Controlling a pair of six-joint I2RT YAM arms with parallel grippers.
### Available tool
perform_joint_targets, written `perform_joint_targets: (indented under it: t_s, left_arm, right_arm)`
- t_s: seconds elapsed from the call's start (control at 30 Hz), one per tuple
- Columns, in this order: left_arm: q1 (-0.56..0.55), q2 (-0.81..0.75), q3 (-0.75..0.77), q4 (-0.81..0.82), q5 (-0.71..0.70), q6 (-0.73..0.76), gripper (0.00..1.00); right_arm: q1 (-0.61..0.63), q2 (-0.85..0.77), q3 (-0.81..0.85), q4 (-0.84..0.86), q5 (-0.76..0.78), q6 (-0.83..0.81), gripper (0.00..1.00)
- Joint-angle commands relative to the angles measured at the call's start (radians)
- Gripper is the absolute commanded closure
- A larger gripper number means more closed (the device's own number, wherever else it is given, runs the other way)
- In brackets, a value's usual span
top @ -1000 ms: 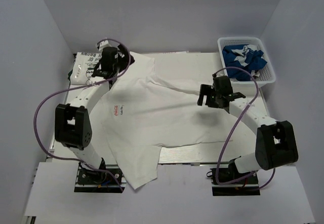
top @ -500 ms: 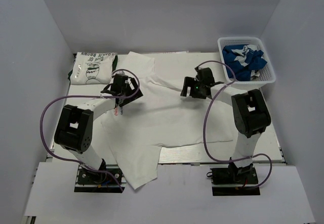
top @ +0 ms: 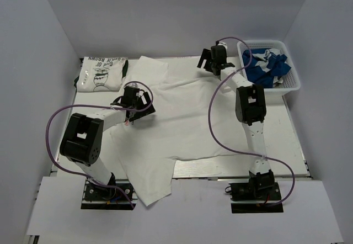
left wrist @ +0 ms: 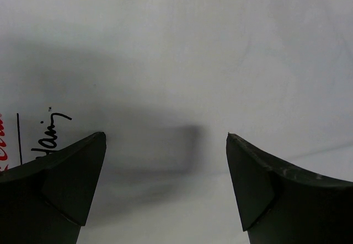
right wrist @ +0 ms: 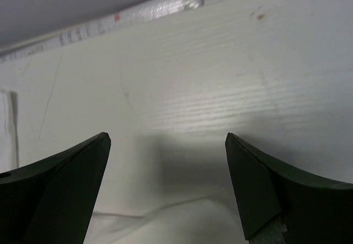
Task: Fold and stack the t-shirts
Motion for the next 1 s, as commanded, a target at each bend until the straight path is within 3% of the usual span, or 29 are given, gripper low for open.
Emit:
perform_joint_targets:
  t_s: [0.0,0.13,0.4,0.67,0.87,0.97]
  left_arm:
    - [-0.001,-0.05,0.005,-0.019,0.015,0.035,0.0]
    - [-0.001,-0.073,0.043,-0.019,0.015,0.053,0.0]
    - [-0.001,-0.119,0.08,-0.019,-0.014,0.052,0.0]
    - [-0.001,-0.163,0.017,-0.03,-0.034,0.034,0.0]
    - [-0.001,-0.142,-0.014,-0.039,-0.043,0.033,0.0]
    - [-0.001,-0.119,-0.014,-0.059,-0.043,0.033,0.0]
  right_arm:
    - [-0.044,-0.018,0.134,-0.035,-0.027,-0.013,0.1]
    - [-0.038,-0.248,-0.14,0.068,-0.026,-0.143,0.1]
    - [-0.007,-0.483,-0.391,-0.133,-0.13,-0.304,0.1]
    - [-0.004,-0.451,-0.522,-0.162,-0.242,-0.298,0.1]
    - [-0.013,-0.318,-0.429,-0.231,-0.193,-0.289,0.1]
    - [-0.019,-0.247,-0.337,-0.277,-0.085,-0.286,0.1]
